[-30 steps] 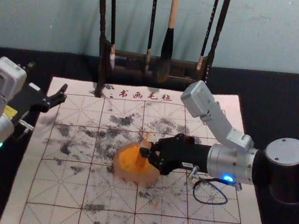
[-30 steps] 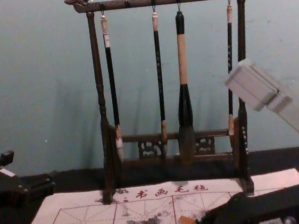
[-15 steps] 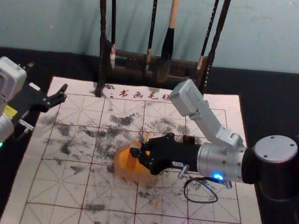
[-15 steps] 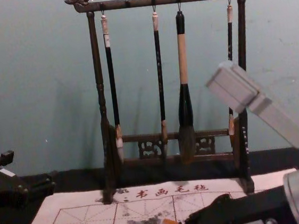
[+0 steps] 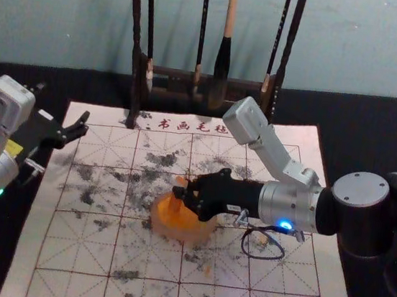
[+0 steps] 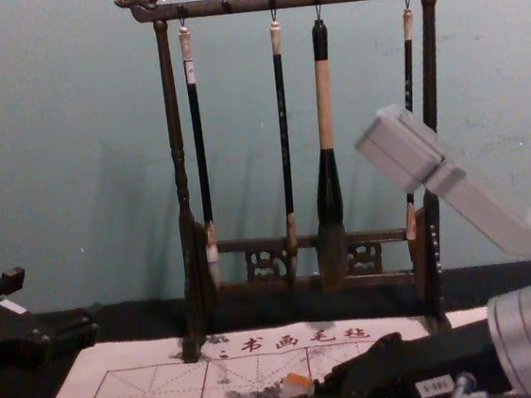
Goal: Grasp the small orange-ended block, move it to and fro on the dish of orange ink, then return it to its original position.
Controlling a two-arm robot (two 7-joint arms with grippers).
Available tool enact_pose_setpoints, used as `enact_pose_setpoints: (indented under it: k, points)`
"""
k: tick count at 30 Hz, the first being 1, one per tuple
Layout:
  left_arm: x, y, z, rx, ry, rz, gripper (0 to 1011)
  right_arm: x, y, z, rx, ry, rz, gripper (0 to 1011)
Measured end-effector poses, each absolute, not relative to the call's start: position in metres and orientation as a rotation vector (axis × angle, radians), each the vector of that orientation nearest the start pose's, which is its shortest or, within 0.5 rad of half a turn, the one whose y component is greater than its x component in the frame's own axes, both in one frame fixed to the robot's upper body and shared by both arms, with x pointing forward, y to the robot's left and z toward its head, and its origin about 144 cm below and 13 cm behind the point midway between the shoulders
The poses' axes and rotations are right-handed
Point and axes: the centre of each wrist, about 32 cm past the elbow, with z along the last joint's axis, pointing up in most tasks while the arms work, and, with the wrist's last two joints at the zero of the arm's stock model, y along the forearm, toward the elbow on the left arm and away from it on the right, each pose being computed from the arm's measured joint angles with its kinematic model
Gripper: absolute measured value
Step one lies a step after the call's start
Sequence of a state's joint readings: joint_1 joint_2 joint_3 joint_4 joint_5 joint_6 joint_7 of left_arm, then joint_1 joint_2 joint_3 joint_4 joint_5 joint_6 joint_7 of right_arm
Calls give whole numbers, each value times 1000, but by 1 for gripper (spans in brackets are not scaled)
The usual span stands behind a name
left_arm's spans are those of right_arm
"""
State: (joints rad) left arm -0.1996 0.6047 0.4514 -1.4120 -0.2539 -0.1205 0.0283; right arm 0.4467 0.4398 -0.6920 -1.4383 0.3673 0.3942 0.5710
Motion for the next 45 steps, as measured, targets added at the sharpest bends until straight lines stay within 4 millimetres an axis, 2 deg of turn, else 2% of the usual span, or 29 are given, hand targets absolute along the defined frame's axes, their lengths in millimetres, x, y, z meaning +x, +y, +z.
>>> enact_pose_setpoints:
  k: [21, 45]
  points:
    - [489, 310, 1140, 304, -285, 1248, 1001, 531, -198, 1190, -465, 117, -545, 129]
    - [489, 310, 1140, 304, -285, 1248, 1001, 520, -212, 1190, -474, 111, -553, 129]
